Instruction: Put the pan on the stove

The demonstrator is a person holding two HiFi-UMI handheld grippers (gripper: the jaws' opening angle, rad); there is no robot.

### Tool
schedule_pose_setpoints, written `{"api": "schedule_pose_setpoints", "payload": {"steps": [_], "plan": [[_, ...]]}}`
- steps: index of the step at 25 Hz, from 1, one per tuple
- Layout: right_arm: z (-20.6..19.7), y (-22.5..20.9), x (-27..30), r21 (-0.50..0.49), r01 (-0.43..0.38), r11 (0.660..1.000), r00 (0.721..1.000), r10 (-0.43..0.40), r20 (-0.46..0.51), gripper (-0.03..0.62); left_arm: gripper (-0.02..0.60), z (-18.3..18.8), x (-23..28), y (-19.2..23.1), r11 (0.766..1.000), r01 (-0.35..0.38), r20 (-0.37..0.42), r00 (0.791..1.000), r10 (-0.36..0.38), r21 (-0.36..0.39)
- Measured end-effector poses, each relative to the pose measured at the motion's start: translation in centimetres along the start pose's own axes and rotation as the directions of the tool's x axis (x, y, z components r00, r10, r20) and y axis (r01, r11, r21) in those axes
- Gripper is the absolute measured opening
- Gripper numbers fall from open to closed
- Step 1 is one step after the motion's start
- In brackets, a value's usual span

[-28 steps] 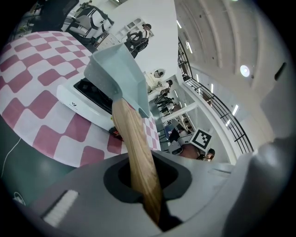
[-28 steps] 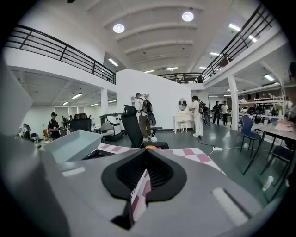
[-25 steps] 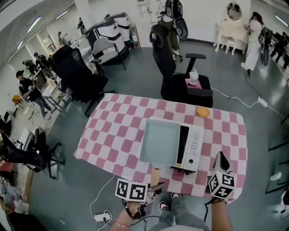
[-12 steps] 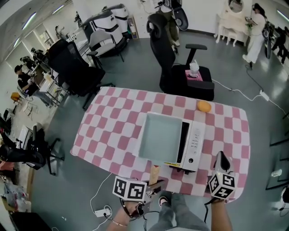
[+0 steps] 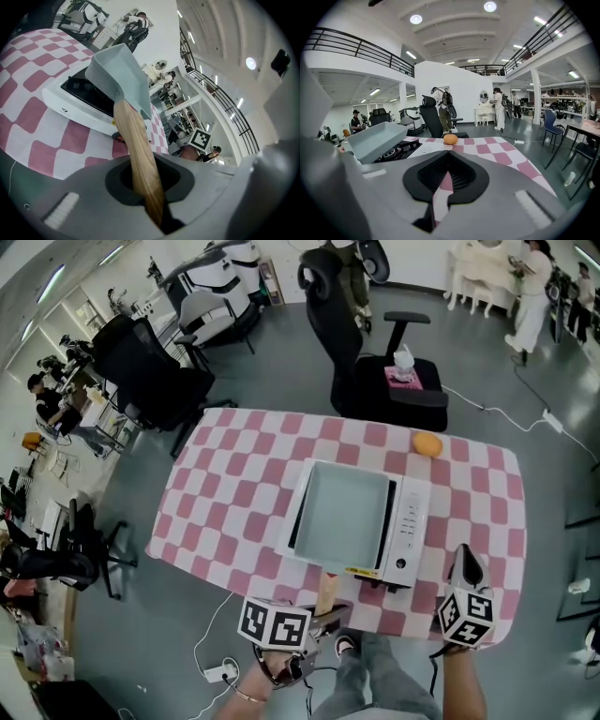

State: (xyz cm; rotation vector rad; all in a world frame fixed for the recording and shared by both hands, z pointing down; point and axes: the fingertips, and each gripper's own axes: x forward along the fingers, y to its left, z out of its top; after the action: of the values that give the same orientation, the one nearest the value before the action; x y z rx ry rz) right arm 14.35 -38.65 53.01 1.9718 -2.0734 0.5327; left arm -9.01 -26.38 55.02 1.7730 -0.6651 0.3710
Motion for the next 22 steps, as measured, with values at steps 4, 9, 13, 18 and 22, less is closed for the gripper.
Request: {"api": "schedule_pose_setpoints", "payload": {"steps": [4,9,13,18,22], "plan": [[-0.6,-0.2,0.1,0.004,0.010,1.000,1.000,-0.010,-0.013,0.009,0.025,0.0,0.1,0.3,1.000,-0.002,-0.012,1.000,0.002,-0.001],[-1.4,-0.3,0.1,0.008,0.016,1.000,0.999,-0.015,-0.030,0.009,0.025,0.1,0.3,0.7,1.000,0.002,-0.018,1.000,-0.002,-0.006],[-1.7,-0.3,0.3,0.009,0.018,1.000,0.999,-0.018,-0.034,0.009,0.025,0.1,0.4,1.1,1.000,0.002,-0.028,1.000,-0.002,-0.004],[-2.0,0.1,0.4,0.012,0.019,1.000,0.999,-0.018,-0.042,0.009,0.025,0.3,0.4,1.3,1.000,0.015,-0.032,0.999,-0.015,-0.007],[-2.2,0.4,0.4,0.009,0.014,1.000,0.999,-0.013,-0.050,0.009,0.025,0.4,0.3,1.4,1.000,0.021,-0.038,0.999,-0.021,0.000]]}}
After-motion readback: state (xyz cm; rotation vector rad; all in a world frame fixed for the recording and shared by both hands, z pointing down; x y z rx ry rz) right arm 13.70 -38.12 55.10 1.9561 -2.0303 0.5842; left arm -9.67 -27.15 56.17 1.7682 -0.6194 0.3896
